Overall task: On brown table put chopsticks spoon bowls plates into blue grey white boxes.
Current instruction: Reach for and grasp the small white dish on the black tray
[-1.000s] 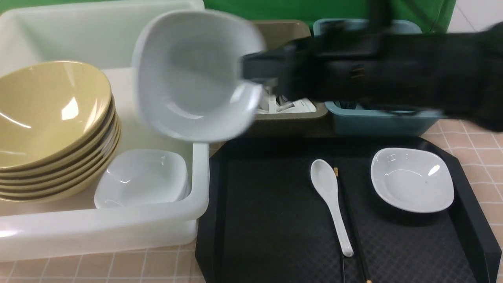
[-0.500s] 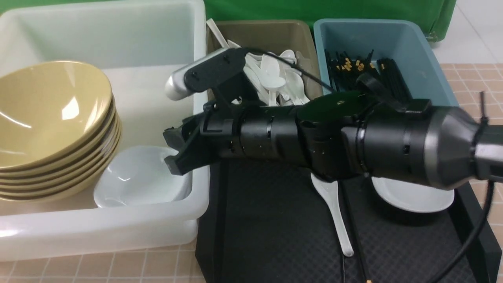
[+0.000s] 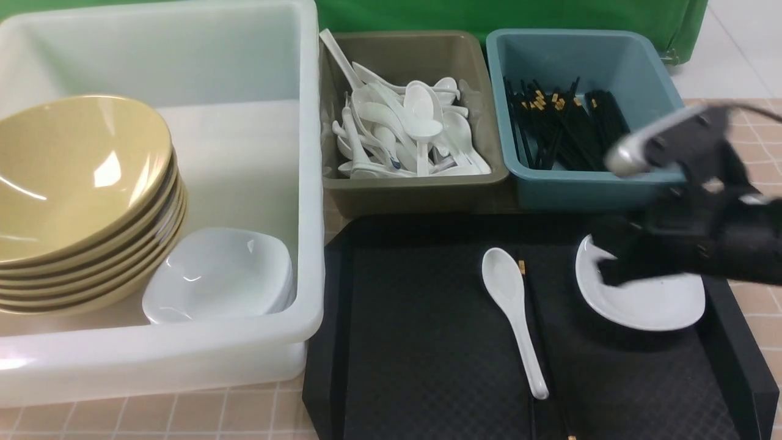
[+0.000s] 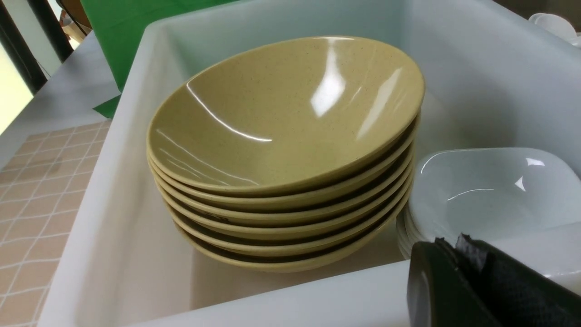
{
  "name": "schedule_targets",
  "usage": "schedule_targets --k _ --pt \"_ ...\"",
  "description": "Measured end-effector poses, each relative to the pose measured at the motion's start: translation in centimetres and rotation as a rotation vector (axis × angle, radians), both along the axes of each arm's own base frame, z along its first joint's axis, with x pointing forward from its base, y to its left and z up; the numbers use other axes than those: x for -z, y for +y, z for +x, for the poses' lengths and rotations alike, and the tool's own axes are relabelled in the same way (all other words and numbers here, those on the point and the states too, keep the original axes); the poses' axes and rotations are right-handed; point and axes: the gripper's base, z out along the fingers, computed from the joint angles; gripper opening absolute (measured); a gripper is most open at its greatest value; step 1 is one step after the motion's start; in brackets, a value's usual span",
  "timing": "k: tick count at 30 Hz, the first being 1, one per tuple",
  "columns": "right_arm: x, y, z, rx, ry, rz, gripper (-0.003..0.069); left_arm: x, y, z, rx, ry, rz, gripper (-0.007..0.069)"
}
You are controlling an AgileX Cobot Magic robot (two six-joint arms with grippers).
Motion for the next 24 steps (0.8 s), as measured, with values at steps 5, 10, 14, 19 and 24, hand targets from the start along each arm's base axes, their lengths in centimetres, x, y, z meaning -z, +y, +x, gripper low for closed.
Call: schedule_targets --k 5,10,14,19,24 --pt "1.3 -3.0 0.6 0.074 0.104 0.002 0.0037 0.1 0.0 0.0 -0.001 0.001 0.002 0.0005" --pt "3.0 -3.3 2.3 0.089 0.16 -0.006 0.0037 0.5 0.0 0.3 0.0 0.002 0.012 0.0005" --pt "5.4 -2.9 3.1 0.079 0.268 0.01 0.0037 0.6 0.0 0.3 0.0 0.003 0.014 0.0005" --pt "6.6 0.7 3.5 -0.059 0.391 0.069 0.0038 0.6 0.0 0.3 0.001 -0.004 0.014 0.0005" --pt "5.2 2.6 3.9 -0.091 0.415 0.124 0.0063 0.6 0.0 0.3 0.0 -0.004 0.017 0.0005"
